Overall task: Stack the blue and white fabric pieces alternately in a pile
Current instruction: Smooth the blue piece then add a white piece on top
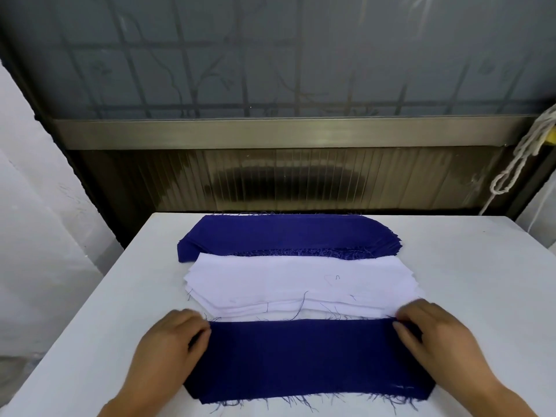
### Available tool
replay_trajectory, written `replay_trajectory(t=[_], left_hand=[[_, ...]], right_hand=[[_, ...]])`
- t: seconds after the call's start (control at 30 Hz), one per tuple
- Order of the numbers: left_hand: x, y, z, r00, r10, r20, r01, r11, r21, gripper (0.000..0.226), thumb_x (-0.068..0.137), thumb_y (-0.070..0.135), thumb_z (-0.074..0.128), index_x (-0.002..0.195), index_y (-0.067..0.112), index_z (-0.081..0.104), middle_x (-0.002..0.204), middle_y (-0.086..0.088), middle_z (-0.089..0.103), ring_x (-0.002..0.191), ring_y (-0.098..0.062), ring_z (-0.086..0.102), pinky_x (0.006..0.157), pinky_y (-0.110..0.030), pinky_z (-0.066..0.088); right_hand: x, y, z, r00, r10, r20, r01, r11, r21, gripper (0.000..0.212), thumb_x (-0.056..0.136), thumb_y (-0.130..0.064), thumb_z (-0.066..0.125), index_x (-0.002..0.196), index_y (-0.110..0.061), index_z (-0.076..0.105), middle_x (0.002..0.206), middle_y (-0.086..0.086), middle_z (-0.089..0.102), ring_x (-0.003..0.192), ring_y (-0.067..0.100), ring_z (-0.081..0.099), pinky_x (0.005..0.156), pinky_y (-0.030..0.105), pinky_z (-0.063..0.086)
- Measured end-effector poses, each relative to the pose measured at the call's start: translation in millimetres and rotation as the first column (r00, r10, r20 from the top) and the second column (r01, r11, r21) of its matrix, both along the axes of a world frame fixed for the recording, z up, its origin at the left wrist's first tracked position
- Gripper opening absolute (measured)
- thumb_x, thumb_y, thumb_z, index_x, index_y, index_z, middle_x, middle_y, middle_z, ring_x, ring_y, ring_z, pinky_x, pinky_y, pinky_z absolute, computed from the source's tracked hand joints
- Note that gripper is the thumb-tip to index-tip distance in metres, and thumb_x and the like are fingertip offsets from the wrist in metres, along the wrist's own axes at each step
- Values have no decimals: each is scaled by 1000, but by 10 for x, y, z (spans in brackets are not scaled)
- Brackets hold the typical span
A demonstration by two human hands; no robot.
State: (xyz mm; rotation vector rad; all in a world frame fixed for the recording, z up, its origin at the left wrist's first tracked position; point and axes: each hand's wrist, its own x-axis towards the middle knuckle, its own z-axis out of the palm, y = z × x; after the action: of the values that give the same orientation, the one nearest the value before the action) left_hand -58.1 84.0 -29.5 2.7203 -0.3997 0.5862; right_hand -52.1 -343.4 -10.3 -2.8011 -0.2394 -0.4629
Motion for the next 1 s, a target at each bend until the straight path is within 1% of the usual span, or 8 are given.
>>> replay_trajectory(t=[0.1, 0.17, 0.3, 0.47, 0.53, 0.7, 0.87, 1.0], left_hand=[[271, -358, 129, 999, -30, 29, 30, 1000, -6, 21, 87, 29, 55, 93, 19, 73, 97, 13, 68, 85, -9, 62, 73, -22, 52], [479, -619, 152, 998, -60, -12, 60, 998, 28, 29, 86, 21, 68, 114, 15, 71, 119, 4, 67, 106, -15, 64, 92, -28, 50], [755, -830, 14, 971, -143, -190, 152, 988, 38, 52, 100, 38, 44, 149, 24, 36, 156, 13, 27, 142, -7, 25, 113, -16, 9], [721, -830, -67, 984, -160, -77, 166, 984, 72, 34, 90, 27, 67, 123, 18, 68, 132, 6, 61, 119, -14, 59, 102, -29, 43], [688, -841, -95, 985, -175, 9, 173, 981, 82, 28, 92, 30, 57, 112, 18, 73, 122, 5, 67, 109, -14, 65, 94, -31, 51], [655, -849, -44, 978, -186, 90, 180, 981, 68, 31, 90, 32, 48, 97, 18, 76, 103, 8, 70, 96, -12, 65, 84, -25, 54], [639, -851, -49, 966, -212, 147, 205, 977, 64, 8, 79, 14, 76, 86, 18, 74, 90, 9, 67, 81, -12, 61, 66, -26, 54], [623, -842, -12, 965, -218, 145, 210, 975, 70, 19, 88, 24, 56, 84, 19, 74, 88, 10, 66, 76, -11, 60, 64, -24, 52]], right_hand=[[287, 226, 13, 995, 102, 8, -102, 993, 54, 30, 76, -11, 78, 104, -19, 69, 109, -8, 65, 94, 15, 63, 83, 22, 44], [487, 345, -21, 987, 154, -49, -149, 985, 83, 39, 86, -18, 68, 124, -18, 63, 130, -9, 56, 120, 12, 52, 103, 14, 28], [654, 439, -151, 978, 179, -111, -164, 978, 130, 43, 91, -24, 59, 134, -19, 57, 140, -10, 51, 129, 7, 45, 104, 1, 10], [578, 399, -291, 984, 177, 7, -176, 977, 119, 30, 85, -15, 72, 115, -19, 71, 126, -8, 64, 114, 12, 60, 99, 24, 40], [581, 410, -304, 980, 181, 83, -187, 979, 78, 29, 78, -7, 77, 105, -16, 74, 116, -5, 69, 105, 15, 66, 95, 29, 46], [608, 406, -312, 965, 183, 187, -195, 980, 44, 27, 72, -5, 82, 95, -16, 75, 101, -8, 72, 93, 13, 68, 86, 25, 50], [596, 391, -318, 966, 171, 196, -190, 979, 80, 30, 67, 0, 82, 86, -19, 69, 91, -12, 65, 83, 9, 60, 76, 18, 44], [571, 395, -282, 960, 194, 203, -216, 972, 94, 9, 84, -12, 71, 88, -20, 70, 92, -14, 64, 83, 8, 60, 78, 17, 43]])
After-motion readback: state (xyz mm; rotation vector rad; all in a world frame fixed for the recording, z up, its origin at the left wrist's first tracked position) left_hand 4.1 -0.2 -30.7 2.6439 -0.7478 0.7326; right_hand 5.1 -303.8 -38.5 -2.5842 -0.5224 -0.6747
